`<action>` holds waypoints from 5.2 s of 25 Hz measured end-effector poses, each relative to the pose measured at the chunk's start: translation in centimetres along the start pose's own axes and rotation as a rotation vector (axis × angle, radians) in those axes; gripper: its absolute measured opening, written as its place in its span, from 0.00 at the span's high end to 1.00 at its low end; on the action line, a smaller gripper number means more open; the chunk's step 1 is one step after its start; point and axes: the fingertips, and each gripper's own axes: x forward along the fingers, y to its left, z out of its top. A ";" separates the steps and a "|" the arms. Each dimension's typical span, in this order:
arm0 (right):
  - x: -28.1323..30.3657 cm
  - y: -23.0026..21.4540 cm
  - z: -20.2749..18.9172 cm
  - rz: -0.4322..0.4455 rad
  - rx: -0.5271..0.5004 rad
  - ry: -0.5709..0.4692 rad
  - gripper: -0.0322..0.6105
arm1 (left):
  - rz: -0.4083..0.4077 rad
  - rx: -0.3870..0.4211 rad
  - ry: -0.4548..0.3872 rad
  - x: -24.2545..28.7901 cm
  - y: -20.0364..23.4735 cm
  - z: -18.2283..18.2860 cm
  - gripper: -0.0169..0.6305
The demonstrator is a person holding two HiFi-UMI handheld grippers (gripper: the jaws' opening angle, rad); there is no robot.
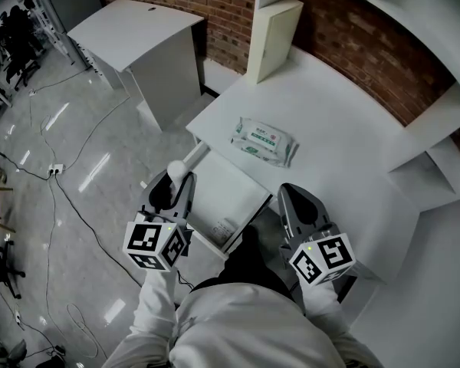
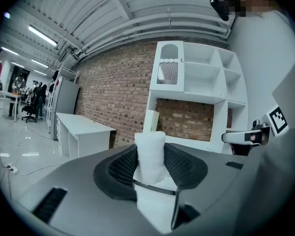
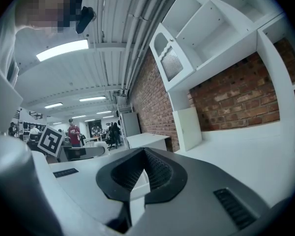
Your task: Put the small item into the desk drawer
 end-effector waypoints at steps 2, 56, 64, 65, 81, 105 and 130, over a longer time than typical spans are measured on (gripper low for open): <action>0.6 -0.3 0.3 0.008 -0.003 -0.003 0.91 | 0.002 0.005 0.010 0.8 0.1 -0.2 0.70; 6.6 -9.1 -0.6 0.005 0.046 0.083 0.91 | -0.002 0.006 0.733 15.6 2.0 -27.8 0.70; 6.7 -8.9 -0.6 0.011 0.040 0.091 0.91 | -0.015 0.026 0.796 15.8 2.3 -32.3 0.70; 6.7 -8.9 -0.7 0.010 0.039 0.092 0.91 | -0.022 0.013 0.824 15.6 2.1 -33.1 0.70; 6.7 -9.7 -1.6 0.004 0.047 0.122 0.91 | -0.028 0.023 1.039 14.3 1.4 -39.3 0.70; 6.4 -10.7 -2.6 0.000 0.056 0.164 0.91 | -0.009 0.096 1.159 13.0 1.9 -41.4 0.70; 7.0 -7.0 -1.5 0.095 0.059 0.113 0.91 | 0.042 0.043 0.750 15.4 2.9 -27.8 0.65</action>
